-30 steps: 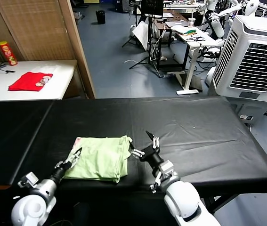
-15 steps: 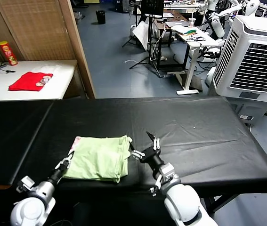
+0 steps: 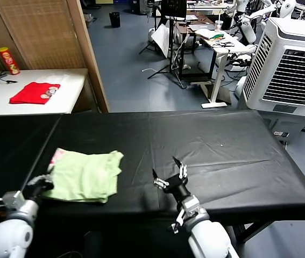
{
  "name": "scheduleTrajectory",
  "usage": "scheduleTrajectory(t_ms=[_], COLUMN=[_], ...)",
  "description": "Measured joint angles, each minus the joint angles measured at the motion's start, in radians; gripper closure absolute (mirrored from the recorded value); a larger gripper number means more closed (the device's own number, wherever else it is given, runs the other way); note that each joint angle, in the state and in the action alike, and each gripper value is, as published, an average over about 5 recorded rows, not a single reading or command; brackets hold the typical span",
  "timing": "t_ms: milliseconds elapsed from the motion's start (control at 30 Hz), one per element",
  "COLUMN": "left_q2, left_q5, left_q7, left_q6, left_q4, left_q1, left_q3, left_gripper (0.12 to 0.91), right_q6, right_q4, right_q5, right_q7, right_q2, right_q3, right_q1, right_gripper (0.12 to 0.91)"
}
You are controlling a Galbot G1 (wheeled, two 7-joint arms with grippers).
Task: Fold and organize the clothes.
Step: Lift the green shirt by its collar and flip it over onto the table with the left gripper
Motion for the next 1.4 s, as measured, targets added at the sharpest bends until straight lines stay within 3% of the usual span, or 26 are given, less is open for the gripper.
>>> scheduleTrajectory(t_ms=[267, 467, 633, 833, 1033, 1133, 1233, 1400], left_q2=[0.131, 0.125, 0.069, -0.022, -0.125, -0.171, -0.200, -0.201], left_q5=[0.280, 0.406, 0.354, 0.312, 0.308, 0.322, 0.340, 0.323], left_q7=[-0.002, -0.041, -0.063, -0.067, -0.082, -0.081, -0.064, -0.003], left_q6=[-0.064, -0.060, -0.016, 0.015, 0.016, -0.006, -0.057, -0.162], left_q4=[-0.021, -0.116, -0.181, -0.174, -0.151, -0.140, -0.137, -0.159], left_q1=[0.043, 0.069, 0.056, 0.002, -0.021, -0.020, -0.011, 0.011], left_q3=[-0.117, -0.110, 0.013, 0.206, 0.352, 0.404, 0.444, 0.460], left_gripper=[0.883, 0.883, 0.883, 0.883, 0.883, 0.879, 0.795, 0.515], right_q6=[0.001, 0.004, 0.005, -0.011, -0.039, -0.058, -0.088, -0.154], right_q4=[0.016, 0.018, 0.029, 0.053, 0.074, 0.073, 0.066, 0.027], right_q5=[-0.023, -0.040, -0.052, -0.022, 0.032, 0.057, 0.099, 0.222], right_q7=[0.000, 0.000, -0.001, -0.002, -0.003, -0.010, -0.020, -0.003], right_q2=[0.019, 0.019, 0.022, 0.013, -0.007, -0.014, -0.020, -0.016], right_q3=[-0.016, -0.018, -0.010, 0.022, 0.062, 0.071, 0.068, 0.037], right_q1=[-0.040, -0.066, -0.090, -0.117, -0.115, -0.102, -0.082, -0.020], right_gripper=[0.227, 0.227, 0.227, 0.227, 0.227, 0.227, 0.227, 0.227])
